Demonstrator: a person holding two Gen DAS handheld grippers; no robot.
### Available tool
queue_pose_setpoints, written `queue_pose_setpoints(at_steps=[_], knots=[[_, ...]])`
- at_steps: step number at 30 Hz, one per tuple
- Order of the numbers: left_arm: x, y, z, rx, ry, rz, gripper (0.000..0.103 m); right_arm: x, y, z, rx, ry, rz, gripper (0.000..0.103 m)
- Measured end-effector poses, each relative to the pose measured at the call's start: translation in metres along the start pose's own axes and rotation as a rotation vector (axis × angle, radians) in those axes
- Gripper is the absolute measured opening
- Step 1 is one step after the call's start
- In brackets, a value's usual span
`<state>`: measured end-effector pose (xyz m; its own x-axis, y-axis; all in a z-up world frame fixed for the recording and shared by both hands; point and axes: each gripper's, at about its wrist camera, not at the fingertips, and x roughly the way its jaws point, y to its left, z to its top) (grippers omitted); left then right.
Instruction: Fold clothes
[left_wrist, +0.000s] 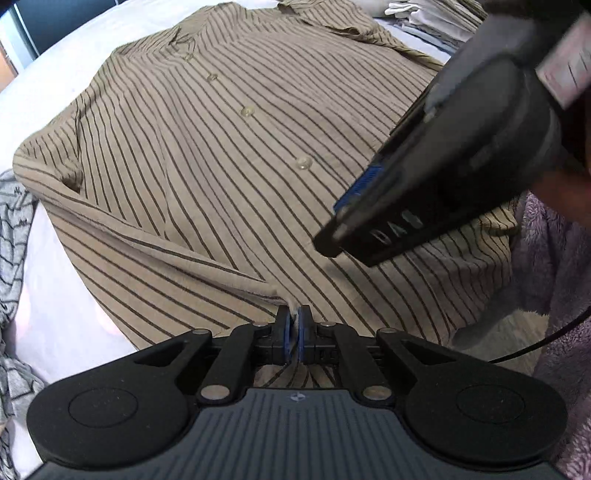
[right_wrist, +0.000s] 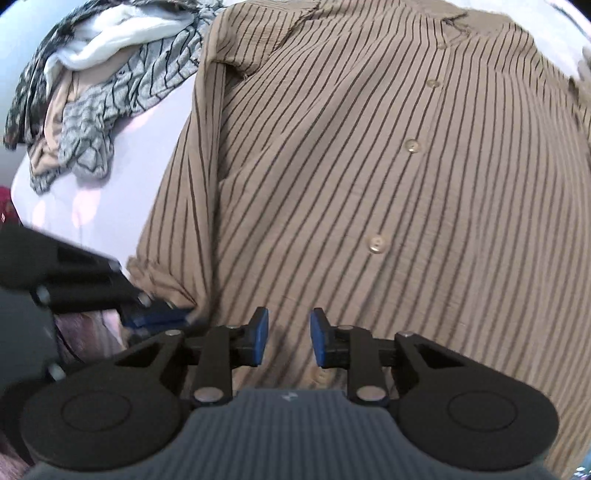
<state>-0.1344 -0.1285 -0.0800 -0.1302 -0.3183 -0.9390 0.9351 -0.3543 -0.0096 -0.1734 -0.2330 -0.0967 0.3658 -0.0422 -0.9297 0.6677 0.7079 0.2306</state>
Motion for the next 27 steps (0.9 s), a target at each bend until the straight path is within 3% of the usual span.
queue_pose_setpoints(at_steps=[3, 11, 16, 19, 22, 27], knots=[[0.002, 0.001, -0.005, -0.001, 0.012, -0.021, 0.015, 0.004, 0.004, 0.006, 0.000, 0.017, 0.013, 0.028], [-0.005, 0.001, -0.015, -0.001, -0.011, -0.040, 0.015, 0.013, 0.022, 0.013, -0.022, 0.056, 0.094, 0.028], [-0.009, -0.001, -0.018, 0.006, -0.025, -0.040, 0.015, 0.024, 0.030, 0.013, -0.042, 0.096, 0.043, 0.029], [-0.010, -0.002, -0.020, 0.011, -0.025, -0.033, 0.015, 0.029, 0.028, 0.013, -0.007, 0.123, 0.057, 0.029], [-0.011, -0.003, -0.022, 0.015, -0.029, -0.032, 0.015, 0.022, 0.027, 0.015, 0.008, 0.089, 0.053, 0.029], [-0.013, -0.001, -0.025, -0.005, -0.026, -0.034, 0.015, 0.007, 0.024, 0.018, 0.036, 0.048, 0.119, 0.026]])
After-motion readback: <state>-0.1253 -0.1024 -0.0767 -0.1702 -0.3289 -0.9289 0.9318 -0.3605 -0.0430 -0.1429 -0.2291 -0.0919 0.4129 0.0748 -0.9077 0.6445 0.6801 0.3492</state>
